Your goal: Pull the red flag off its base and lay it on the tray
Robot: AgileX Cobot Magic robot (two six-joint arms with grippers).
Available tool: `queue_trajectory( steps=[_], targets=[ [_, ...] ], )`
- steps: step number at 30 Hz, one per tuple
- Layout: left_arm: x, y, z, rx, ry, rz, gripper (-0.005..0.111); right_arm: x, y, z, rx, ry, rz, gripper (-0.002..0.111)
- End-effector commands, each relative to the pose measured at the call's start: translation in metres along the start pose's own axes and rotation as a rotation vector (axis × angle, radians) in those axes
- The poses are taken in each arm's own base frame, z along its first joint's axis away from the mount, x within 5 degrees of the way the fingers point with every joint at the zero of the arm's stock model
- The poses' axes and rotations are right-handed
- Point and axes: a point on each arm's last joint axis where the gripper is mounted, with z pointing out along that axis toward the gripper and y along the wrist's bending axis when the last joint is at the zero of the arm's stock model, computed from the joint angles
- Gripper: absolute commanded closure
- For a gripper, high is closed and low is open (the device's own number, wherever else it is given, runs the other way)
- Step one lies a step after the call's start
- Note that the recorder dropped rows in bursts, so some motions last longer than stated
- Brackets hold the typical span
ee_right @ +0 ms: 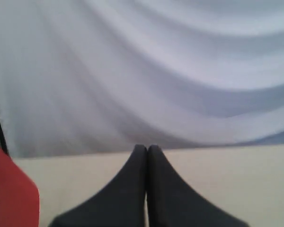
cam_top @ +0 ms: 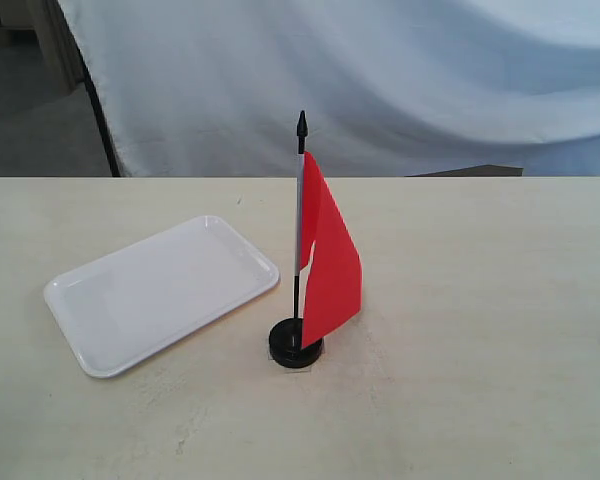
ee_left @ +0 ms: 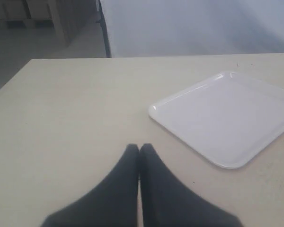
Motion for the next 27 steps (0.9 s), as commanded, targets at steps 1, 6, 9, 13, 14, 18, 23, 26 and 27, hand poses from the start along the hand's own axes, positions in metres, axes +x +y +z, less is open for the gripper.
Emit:
queue_trajectory(
  steps=[1,6,9,13,14,18,23,26,27],
  targets=[
    [0.000,0.000,0.000,0.001,-0.006,-0.003,0.107,-0.026,0.002,-0.004,-0.022,-0.299,-0.004,0.109],
    [0.000,0.000,0.000,0.001,-0.006,-0.003,0.107,-0.041,0.003,-0.011,-0.037,-0.480,-0.004,0.109],
    [0.000,0.000,0.000,0.001,-0.006,-0.003,0.107,-0.049,0.004,-0.015,-0.052,-0.581,0.020,0.109],
    [0.000,0.000,0.000,0.001,-0.006,-0.003,0.107,-0.064,0.005,-0.028,-0.145,-0.790,0.190,0.109],
    [0.000,0.000,0.000,0.001,-0.006,-0.003,0.107,-0.067,0.006,-0.031,-0.178,-0.835,0.242,0.109],
    [0.000,0.000,0.000,0.001,-0.006,-0.003,0.107,-0.069,0.007,-0.033,-0.320,-0.830,0.495,0.109],
    [0.000,0.000,0.000,0.001,-0.006,-0.003,0.107,-0.066,0.009,-0.029,-0.321,-0.775,0.491,0.109],
    [0.000,0.000,0.000,0.001,-0.006,-0.003,0.107,-0.066,0.009,-0.017,-0.268,-0.710,0.420,0.109],
    [0.000,0.000,0.000,0.001,-0.006,-0.003,0.107,-0.068,0.009,-0.012,-0.254,-0.689,0.406,0.109]
  ],
)
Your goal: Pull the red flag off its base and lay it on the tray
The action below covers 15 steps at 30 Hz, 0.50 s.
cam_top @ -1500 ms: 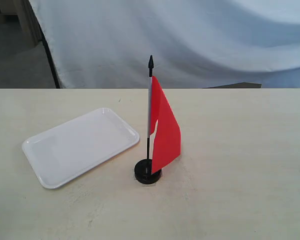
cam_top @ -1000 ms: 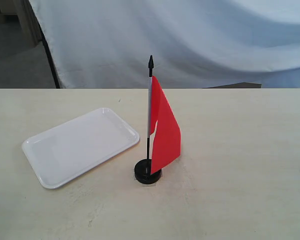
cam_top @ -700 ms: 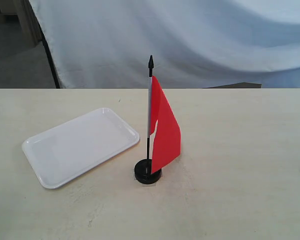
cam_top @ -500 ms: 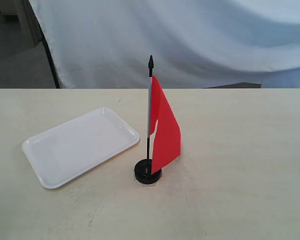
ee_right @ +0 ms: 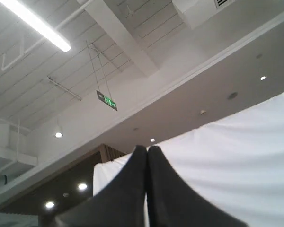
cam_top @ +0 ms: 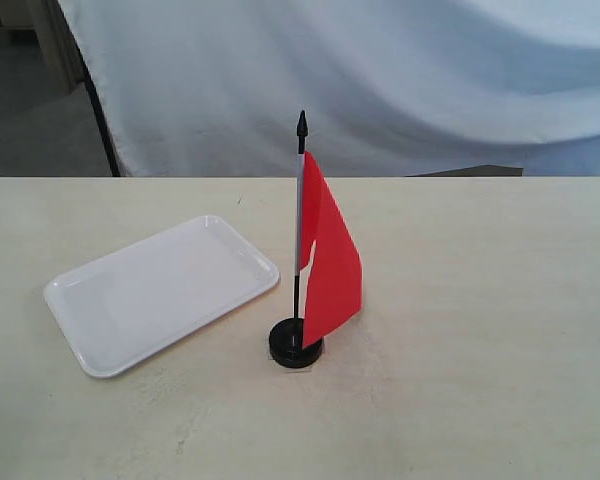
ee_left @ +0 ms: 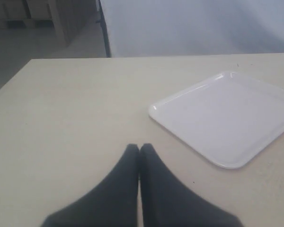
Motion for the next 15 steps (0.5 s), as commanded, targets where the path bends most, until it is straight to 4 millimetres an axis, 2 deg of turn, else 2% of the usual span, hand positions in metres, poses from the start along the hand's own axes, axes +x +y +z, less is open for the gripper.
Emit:
queue_trajectory(
  steps=[1,3,9,15],
  targets=[
    [0.000,0.000,0.000,0.001,-0.006,-0.003,0.107,0.013,-0.007,0.019,0.051,0.125,-0.108,0.109],
    [0.000,0.000,0.000,0.001,-0.006,-0.003,0.107,0.021,-0.009,0.030,0.046,0.193,-0.148,0.109],
    [0.000,0.000,0.000,0.001,-0.006,-0.003,0.107,0.076,-0.028,0.059,-0.037,0.481,-0.244,0.109],
    [0.000,0.000,0.000,0.001,-0.006,-0.003,0.107,0.139,-0.050,0.062,-0.175,0.736,-0.240,0.109]
  ],
)
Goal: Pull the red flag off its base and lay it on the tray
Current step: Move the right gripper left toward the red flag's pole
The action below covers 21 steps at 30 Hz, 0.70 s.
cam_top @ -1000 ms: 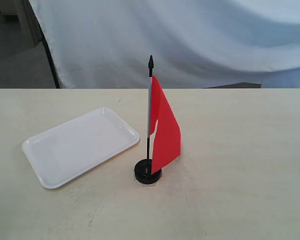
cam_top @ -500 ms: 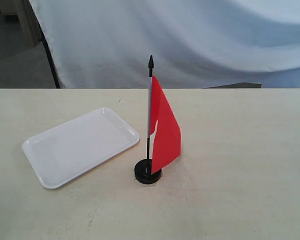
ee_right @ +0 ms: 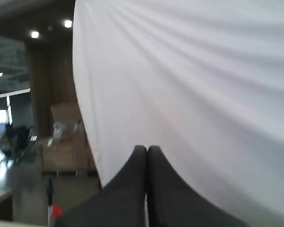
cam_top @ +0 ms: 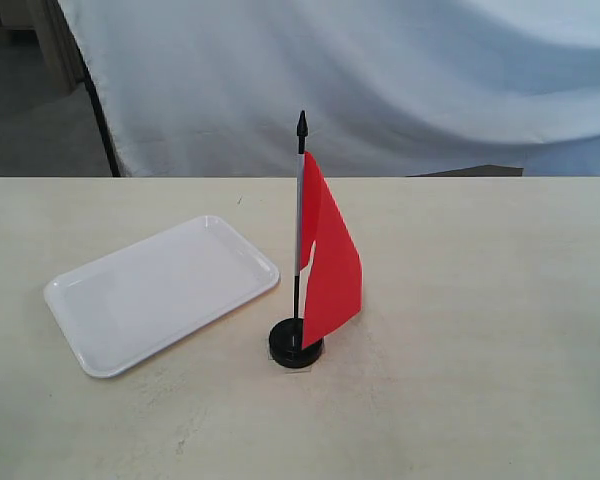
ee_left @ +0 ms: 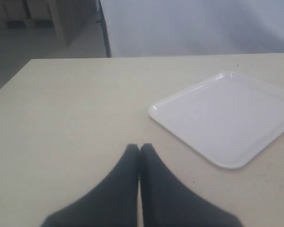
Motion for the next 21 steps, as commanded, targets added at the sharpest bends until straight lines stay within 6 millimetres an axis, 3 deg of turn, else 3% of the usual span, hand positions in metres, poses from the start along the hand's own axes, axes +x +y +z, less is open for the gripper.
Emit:
queue_trajectory(
  steps=[1,8,14,21],
  targets=[
    [0.000,0.000,0.000,0.001,-0.006,-0.003,0.107,0.041,-0.006,0.027,-0.144,0.168,-0.055,0.109],
    [0.000,0.000,0.000,0.001,-0.006,-0.003,0.107,0.122,-0.021,0.069,-0.396,0.484,0.008,0.109],
    [0.000,0.000,0.000,0.001,-0.006,-0.003,0.107,0.186,-0.023,0.085,-0.605,0.681,0.159,0.109],
    [0.000,0.000,0.000,0.001,-0.006,-0.003,0.107,0.220,0.004,0.093,-0.795,0.739,0.161,0.109]
  ],
)
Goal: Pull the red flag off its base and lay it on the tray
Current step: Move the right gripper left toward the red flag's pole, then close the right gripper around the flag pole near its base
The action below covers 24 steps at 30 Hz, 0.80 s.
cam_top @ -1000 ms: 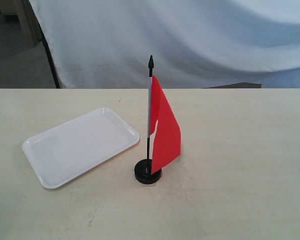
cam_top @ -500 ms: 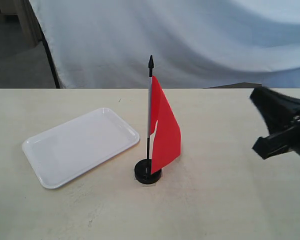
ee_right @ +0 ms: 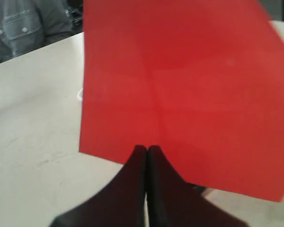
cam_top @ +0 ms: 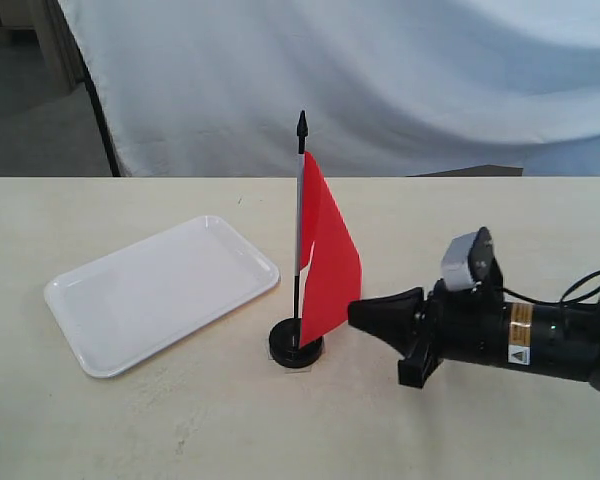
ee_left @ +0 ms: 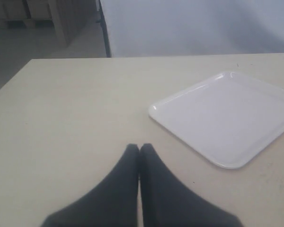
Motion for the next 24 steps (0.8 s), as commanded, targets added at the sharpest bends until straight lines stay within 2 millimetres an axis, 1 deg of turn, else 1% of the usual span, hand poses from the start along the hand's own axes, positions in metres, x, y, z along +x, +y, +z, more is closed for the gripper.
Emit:
queue_trajectory(
  steps=[1,7,8,9,10,11,12,14,15,16,21,24],
  targets=[
    [0.0000,0.0000,-0.0001,0.001,-0.006,-0.003,0.107,0.0058,0.0082,0.0173,-0.093,0.024,-0.029,0.109],
    [0.0000,0.0000,-0.0001,0.001,-0.006,-0.003,0.107,0.0045,0.0095,0.0206,-0.100,0.022,-0.035,0.108],
    [0.0000,0.0000,-0.0001,0.001,-0.006,-0.003,0.107,0.0043,0.0093,0.0207,-0.097,0.020,-0.034,0.107],
    [0.0000,0.0000,-0.0001,0.001,-0.006,-0.003,0.107,0.0042,0.0091,0.0207,-0.095,0.019,-0.033,0.101],
    [0.0000,0.0000,-0.0001,0.001,-0.006,-0.003,0.107,0.0038,0.0084,0.0207,-0.087,0.014,-0.030,0.087],
    [0.0000,0.0000,-0.0001,0.001,-0.006,-0.003,0.107,0.0033,0.0077,0.0208,-0.079,0.010,-0.026,0.077],
    [0.0000,0.0000,-0.0001,0.001,-0.006,-0.003,0.107,0.0028,0.0069,0.0209,-0.070,0.004,-0.022,0.056],
    [0.0000,0.0000,-0.0001,0.001,-0.006,-0.003,0.107,0.0028,0.0069,0.0209,-0.070,0.004,-0.022,0.028],
    [0.0000,0.0000,-0.0001,0.001,-0.006,-0.003,0.107,0.0028,0.0069,0.0209,-0.070,0.004,-0.022,0.020],
    [0.0000,0.0000,-0.0001,0.001,-0.006,-0.003,0.107,0.0026,0.0065,0.0209,-0.066,0.002,-0.020,0.019],
    [0.0000,0.0000,-0.0001,0.001,-0.006,-0.003,0.107,-0.0019,0.0004,0.0226,0.013,-0.045,-0.026,0.019],
    [0.0000,0.0000,-0.0001,0.001,-0.006,-0.003,0.107,-0.0040,0.0009,0.0266,0.041,-0.064,-0.058,0.019]
  ],
)
